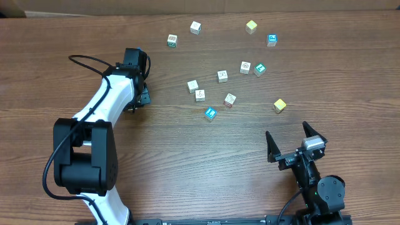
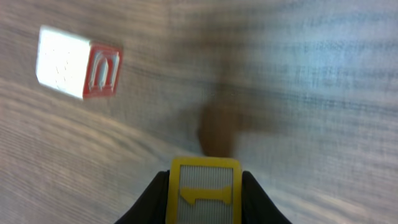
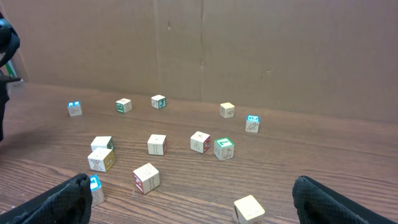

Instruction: Form a horizontal line

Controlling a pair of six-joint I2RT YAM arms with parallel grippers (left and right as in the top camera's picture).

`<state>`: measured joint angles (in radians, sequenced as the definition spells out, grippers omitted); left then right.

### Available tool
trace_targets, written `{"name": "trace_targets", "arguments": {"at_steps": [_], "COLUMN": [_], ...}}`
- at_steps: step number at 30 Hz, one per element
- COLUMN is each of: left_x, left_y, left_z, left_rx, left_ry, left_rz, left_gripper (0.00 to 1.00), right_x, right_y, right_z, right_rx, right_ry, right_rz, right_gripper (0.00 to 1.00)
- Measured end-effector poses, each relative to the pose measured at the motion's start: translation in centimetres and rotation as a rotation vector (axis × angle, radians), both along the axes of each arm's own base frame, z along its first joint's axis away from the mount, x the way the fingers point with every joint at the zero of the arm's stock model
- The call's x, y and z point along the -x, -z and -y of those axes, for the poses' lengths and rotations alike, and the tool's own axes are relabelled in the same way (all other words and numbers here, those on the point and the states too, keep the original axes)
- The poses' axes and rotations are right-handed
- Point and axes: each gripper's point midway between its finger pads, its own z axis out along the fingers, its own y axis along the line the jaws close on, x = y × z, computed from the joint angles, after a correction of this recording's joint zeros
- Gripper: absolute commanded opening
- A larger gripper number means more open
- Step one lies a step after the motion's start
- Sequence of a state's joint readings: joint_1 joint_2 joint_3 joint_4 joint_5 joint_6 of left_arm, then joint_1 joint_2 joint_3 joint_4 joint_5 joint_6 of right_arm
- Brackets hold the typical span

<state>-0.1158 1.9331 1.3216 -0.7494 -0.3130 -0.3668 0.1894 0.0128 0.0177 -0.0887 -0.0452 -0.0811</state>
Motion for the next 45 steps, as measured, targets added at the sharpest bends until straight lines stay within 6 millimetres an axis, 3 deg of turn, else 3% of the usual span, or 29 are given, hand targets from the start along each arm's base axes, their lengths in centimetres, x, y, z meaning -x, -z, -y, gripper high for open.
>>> {"name": "trace_targets", "arguments": {"at_steps": [4, 11, 13, 16, 27, 32, 34, 37, 42, 45], "left_x": [-0.7, 0.2, 0.1, 0.0, 0.5, -0.6, -1.4, -2.0, -0.5, 1.8], "left_y": [0.1, 1.3, 1.3, 1.3, 1.2, -0.5, -1.4, -2.2, -1.5, -0.9], "left_z": [-0.4, -0.8, -0.8, -0.8, -1.2, -1.2, -1.1, -0.8, 0.3, 0.9], "left_rx": [-0.032, -0.055, -0.058, -0.061, -0.082, -0.091, -0.089, -0.073, -0.001, 0.041], "left_ry": [0.019, 0.042, 0.041, 0.045, 0.047, 0.044, 0.043, 0.049, 0.076, 0.073], "left_rz": [0.032, 0.011, 0.016, 0.018, -0.005, 0.016, 0.036, 0.047, -0.026, -0.119], "left_gripper": [0.15, 0.18, 0.23, 0.41, 0.42, 0.42, 0.35, 0.07, 0.04, 0.04], "right_x": [0.0, 0.0, 0.0, 0.0, 0.0, 0.0, 0.0, 0.0, 0.0, 0.0], "right_y": [0.0, 0.0, 0.0, 0.0, 0.0, 0.0, 0.0, 0.0, 0.0, 0.0], "right_z": [0.0, 0.0, 0.0, 0.0, 0.0, 0.0, 0.0, 0.0, 0.0, 0.0], "right_rx": [0.000, 0.000, 0.000, 0.001, 0.000, 0.001, 0.000, 0.000, 0.000, 0.000], "right_ry": [0.000, 0.001, 0.000, 0.000, 0.000, 0.000, 0.000, 0.000, 0.000, 0.001], "right_rz": [0.000, 0.001, 0.000, 0.001, 0.001, 0.001, 0.000, 0.000, 0.001, 0.000], "right_gripper": [1.00, 1.00, 1.00, 1.00, 1.00, 1.00, 1.00, 1.00, 1.00, 1.00]}}
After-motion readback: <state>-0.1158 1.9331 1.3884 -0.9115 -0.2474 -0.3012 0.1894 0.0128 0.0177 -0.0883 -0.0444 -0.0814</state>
